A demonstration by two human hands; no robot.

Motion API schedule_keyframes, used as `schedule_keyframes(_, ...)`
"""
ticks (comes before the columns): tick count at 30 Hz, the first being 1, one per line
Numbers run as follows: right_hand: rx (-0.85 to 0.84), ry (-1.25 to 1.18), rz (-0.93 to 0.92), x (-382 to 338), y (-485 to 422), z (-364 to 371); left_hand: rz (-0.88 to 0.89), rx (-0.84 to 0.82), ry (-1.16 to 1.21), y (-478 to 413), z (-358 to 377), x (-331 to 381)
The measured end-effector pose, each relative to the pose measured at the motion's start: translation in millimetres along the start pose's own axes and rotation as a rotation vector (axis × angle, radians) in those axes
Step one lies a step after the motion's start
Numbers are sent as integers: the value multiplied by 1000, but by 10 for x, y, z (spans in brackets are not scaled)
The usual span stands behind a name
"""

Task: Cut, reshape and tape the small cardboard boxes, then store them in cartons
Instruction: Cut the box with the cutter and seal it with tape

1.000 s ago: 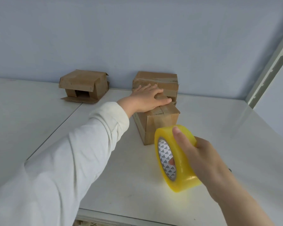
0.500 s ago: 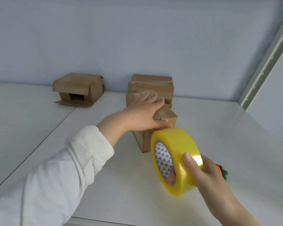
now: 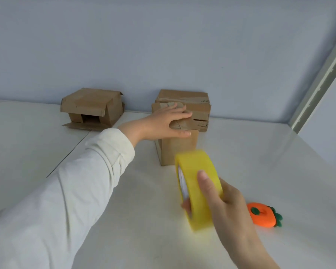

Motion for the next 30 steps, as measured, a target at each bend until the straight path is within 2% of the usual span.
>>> schedule_keyframes(2, 59, -83, 88, -29, 95, -42, 6, -2, 15, -17, -10, -58)
schedule_keyframes(4, 50, -72, 129, -74, 86, -74, 9, 17, 8, -42, -7, -80)
schedule_keyframes(10, 76, -33, 200, -214, -5, -55, 39, 199, 57, -29, 96, -22)
schedule_keyframes(12, 71, -23, 207, -226, -14, -49, -48, 322, 72, 46, 129, 40)
schedule_keyframes(14, 55, -34, 215, -225, -38, -60, -177, 524, 138, 188, 211, 162)
schedule_keyframes(17, 6, -130, 269, -234, -57, -78, -378, 896, 515, 515, 468, 415)
schedule_keyframes(18, -31, -152, 293, -234, -54, -82, -427, 924, 673, 616, 571, 498)
schedule_keyframes(20, -102, -153, 310, -210, -60, -91, -514, 786, 1026, 729, 738, 666)
schedule_keyframes(22, -163, -94, 307, -177, -69, -124, -543, 535, 1359, 779, 839, 828)
schedule_keyframes(23, -187, -53, 296, -171, -72, -165, -530, 437, 1450, 790, 863, 882)
schedule_keyframes(26, -168, 137, 202, -95, -85, -453, -508, 381, 1445, 827, 862, 972)
schedule_keyframes(28, -75, 449, 128, 36, -85, -761, -547, 399, 1422, 871, 861, 991)
schedule_keyframes(30, -77, 782, 130, 208, -71, -1044, -537, 399, 1440, 906, 837, 1066)
Point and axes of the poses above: each hand's wrist, its own y-axis away from the middle knuckle, its own z-axis out of the palm, x = y × z, the point moved 1 cm from there along -y, towards the middle knuckle, and after that the axes turned 9 degrees about -x, right-handed, at the moved point
